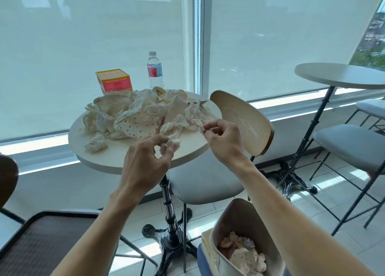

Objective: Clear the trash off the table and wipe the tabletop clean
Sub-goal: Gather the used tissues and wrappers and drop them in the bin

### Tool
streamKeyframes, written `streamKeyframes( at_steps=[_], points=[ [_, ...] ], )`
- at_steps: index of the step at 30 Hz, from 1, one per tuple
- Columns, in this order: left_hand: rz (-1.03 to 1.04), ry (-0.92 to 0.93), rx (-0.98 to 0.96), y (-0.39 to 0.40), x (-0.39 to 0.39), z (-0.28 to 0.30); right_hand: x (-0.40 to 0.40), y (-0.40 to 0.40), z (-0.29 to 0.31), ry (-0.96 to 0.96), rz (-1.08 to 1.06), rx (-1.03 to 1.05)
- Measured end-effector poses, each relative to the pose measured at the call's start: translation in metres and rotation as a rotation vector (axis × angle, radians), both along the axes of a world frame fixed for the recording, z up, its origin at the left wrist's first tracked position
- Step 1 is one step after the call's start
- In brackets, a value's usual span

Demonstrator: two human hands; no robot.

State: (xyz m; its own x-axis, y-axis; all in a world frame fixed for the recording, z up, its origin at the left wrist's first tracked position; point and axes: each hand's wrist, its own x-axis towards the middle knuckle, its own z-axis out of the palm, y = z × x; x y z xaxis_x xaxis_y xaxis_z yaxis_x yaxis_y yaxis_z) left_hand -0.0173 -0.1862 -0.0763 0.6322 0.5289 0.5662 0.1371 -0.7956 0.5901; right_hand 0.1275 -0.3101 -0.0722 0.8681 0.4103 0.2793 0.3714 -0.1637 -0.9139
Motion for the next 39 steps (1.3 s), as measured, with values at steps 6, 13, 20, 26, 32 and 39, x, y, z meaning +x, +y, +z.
streamKeyframes(
  at_steps=[6,13,20,26,32,39],
  points=[
    [-0.099,0.004,-0.044,-0.038,0.009,-0.012,0.007,-0.054,-0.039,0.11,-0.032,-0.059],
    [-0.152,0.07,-0.09,-0.08,0.02,-0.034,0.012,-0.109,-0.102,0.202,-0.101,-0.22],
    [-0.198,0.181,-0.178,-0.118,0.025,-0.062,0.014,-0.152,-0.159,0.344,0.001,-0.547],
    [-0.191,0.305,-0.244,-0.141,0.035,-0.108,0.017,-0.169,-0.163,0.361,0.023,-0.562],
    [-0.208,0.497,-0.244,-0.161,0.044,-0.153,0.028,-0.173,-0.147,0.351,0.078,-0.469],
    [-0.219,0.603,-0.204,-0.156,0.045,-0.147,0.024,-0.165,-0.114,0.284,0.157,-0.423]
  ],
)
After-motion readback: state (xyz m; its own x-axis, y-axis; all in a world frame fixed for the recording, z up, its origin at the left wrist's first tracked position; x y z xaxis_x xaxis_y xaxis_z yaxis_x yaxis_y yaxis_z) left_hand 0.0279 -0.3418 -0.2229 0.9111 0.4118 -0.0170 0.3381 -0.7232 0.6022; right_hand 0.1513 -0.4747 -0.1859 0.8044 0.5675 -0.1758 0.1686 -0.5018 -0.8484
